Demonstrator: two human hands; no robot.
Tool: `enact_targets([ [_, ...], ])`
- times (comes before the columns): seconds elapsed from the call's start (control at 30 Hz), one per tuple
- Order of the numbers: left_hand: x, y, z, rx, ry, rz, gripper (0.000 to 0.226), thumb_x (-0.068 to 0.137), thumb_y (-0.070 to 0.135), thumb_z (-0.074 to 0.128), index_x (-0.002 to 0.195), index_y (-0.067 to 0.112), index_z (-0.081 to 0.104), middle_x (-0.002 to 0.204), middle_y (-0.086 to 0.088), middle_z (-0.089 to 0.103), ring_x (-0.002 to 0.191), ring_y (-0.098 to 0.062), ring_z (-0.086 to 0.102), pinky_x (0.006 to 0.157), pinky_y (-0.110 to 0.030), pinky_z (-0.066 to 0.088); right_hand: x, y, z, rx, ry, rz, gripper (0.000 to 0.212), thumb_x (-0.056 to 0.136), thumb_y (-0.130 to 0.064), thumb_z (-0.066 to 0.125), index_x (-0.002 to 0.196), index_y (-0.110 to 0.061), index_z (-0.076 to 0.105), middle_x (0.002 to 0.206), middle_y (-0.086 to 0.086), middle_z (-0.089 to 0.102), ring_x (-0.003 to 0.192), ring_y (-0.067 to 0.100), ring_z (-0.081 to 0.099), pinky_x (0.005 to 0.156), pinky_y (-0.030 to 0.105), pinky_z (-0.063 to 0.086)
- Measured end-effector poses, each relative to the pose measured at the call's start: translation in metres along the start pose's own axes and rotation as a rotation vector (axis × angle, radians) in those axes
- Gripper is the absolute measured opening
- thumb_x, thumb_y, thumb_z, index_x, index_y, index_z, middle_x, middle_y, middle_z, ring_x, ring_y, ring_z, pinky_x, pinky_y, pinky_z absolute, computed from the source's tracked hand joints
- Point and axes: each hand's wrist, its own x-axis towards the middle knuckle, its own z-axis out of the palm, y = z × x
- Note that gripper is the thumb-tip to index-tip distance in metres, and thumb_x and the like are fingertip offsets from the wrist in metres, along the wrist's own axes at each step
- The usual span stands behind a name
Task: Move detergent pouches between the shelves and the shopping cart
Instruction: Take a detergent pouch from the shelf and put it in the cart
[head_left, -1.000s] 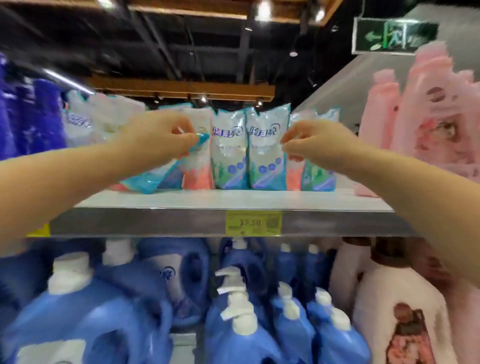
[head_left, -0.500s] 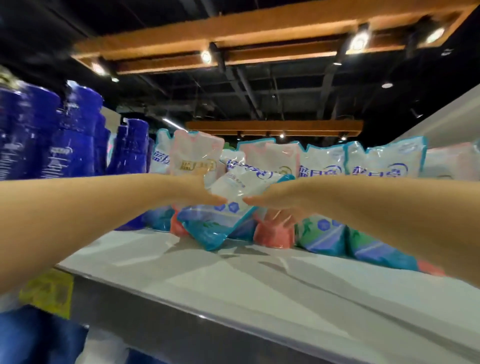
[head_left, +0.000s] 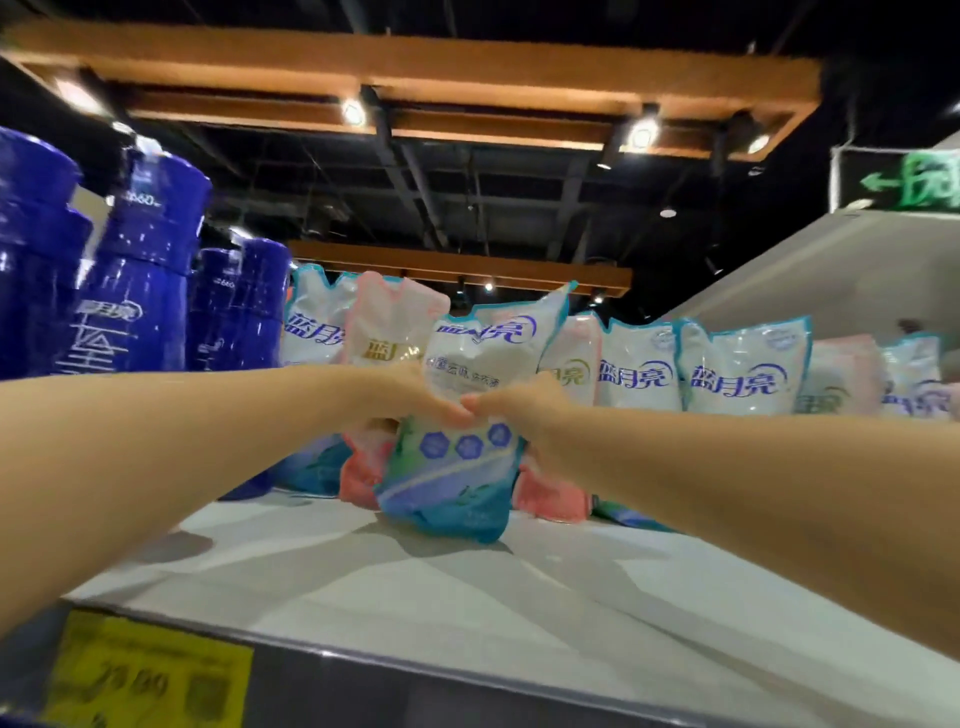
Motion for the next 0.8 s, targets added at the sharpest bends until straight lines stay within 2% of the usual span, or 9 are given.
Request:
enact_targets([
  [0.13,0.003,-0.004,0.011,-0.09,0.016,0.105,0.069,0.04,0.022,0.085,0.106,0.02,0.065,0.097,0.002,0.073,0.093,-0.013,0.068,0.081,-0.024,0.053,-0.031,-0.017,-0.008,-0.067,0.142,-0.081,0.065,0.065,-0.005,0.081,0.121,-0.01,0.048,0.111,0.01,0.063,0.105,0.027,0.061,0.093,0.041,0.051],
  [0.2,-0.009,0.008,0.018,-0.168,0.039,0.176,0.06,0.051,0.01,0.086,0.105,0.018,0.062,0.094,0.0,0.072,0.089,-0.013,0.069,0.073,-0.018,0.053,-0.049,-0.023,-0.017,-0.057,0.171,-0.129,0.066,0.065,0.0,0.079,0.122,-0.012,0.048,0.111,0.01,0.064,0.102,0.027,0.061,0.091,0.041,0.051],
  [0.27,-0.024,0.03,0.026,-0.223,0.034,0.288,0.05,0.06,0.001,0.081,0.102,0.018,0.06,0.085,0.004,0.071,0.078,-0.005,0.069,0.064,-0.012,0.052,-0.073,-0.034,-0.031,-0.053,0.181,-0.183,0.068,0.06,-0.002,0.077,0.121,-0.016,0.05,0.11,0.009,0.067,0.087,0.025,0.062,0.074,0.039,0.053],
  [0.33,-0.038,0.062,0.035,-0.26,0.047,0.41,0.072,0.05,0.009,0.085,0.115,0.014,0.055,0.09,0.005,0.072,0.081,-0.002,0.069,0.066,-0.014,0.052,-0.099,-0.049,-0.053,-0.052,0.223,-0.246,0.064,0.063,-0.002,0.075,0.12,-0.017,0.051,0.106,0.008,0.068,0.074,0.021,0.055,0.056,0.029,0.044],
  [0.43,-0.067,0.12,0.061,-0.303,0.168,0.568,0.112,0.032,0.04,0.092,0.129,0.015,0.041,0.11,0.002,0.065,0.097,-0.005,0.064,0.081,-0.021,0.052,-0.156,-0.077,-0.098,-0.055,0.33,-0.329,0.049,0.072,0.005,0.07,0.11,-0.018,0.051,0.094,0.002,0.064,0.073,0.017,0.055,0.06,0.027,0.049],
  [0.53,-0.112,0.185,0.102,-0.397,0.248,0.635,0.084,0.044,0.034,0.091,0.113,0.037,0.043,0.093,0.018,0.061,0.081,0.012,0.061,0.076,-0.01,0.05,-0.234,-0.105,-0.147,-0.084,0.418,-0.411,0.053,0.072,0.007,0.074,0.115,-0.014,0.053,0.09,0.002,0.063,0.068,0.015,0.055,0.059,0.027,0.051],
  [0.63,-0.162,0.245,0.163,-0.512,0.223,0.681,0.078,0.03,0.051,0.08,0.099,0.044,0.045,0.095,0.019,0.064,0.094,-0.004,0.063,0.091,-0.031,0.051,-0.325,-0.123,-0.203,-0.141,0.566,-0.432,0.052,0.068,0.012,0.074,0.108,-0.015,0.056,0.088,0.001,0.064,0.081,0.019,0.059,0.07,0.033,0.054],
  [0.73,-0.222,0.303,0.243,-0.617,0.104,0.759,0.079,0.034,0.049,0.082,0.104,0.04,0.045,0.09,0.023,0.061,0.08,0.015,0.059,0.08,-0.014,0.048,-0.43,-0.129,-0.261,-0.29,0.707,-0.345,0.038,0.073,0.007,0.07,0.089,-0.022,0.052,0.074,-0.004,0.06,0.068,0.019,0.056,0.056,0.033,0.05],
  [0.8,-0.263,0.34,0.299,-0.664,0.003,0.775,0.077,0.05,0.027,0.09,0.114,0.027,0.046,0.085,0.023,0.057,0.065,0.023,0.054,0.067,-0.002,0.043,-0.5,-0.127,-0.297,-0.374,0.815,-0.301,0.037,0.072,0.006,0.071,0.085,-0.022,0.05,0.079,-0.003,0.06,0.077,0.018,0.057,0.066,0.032,0.051],
])
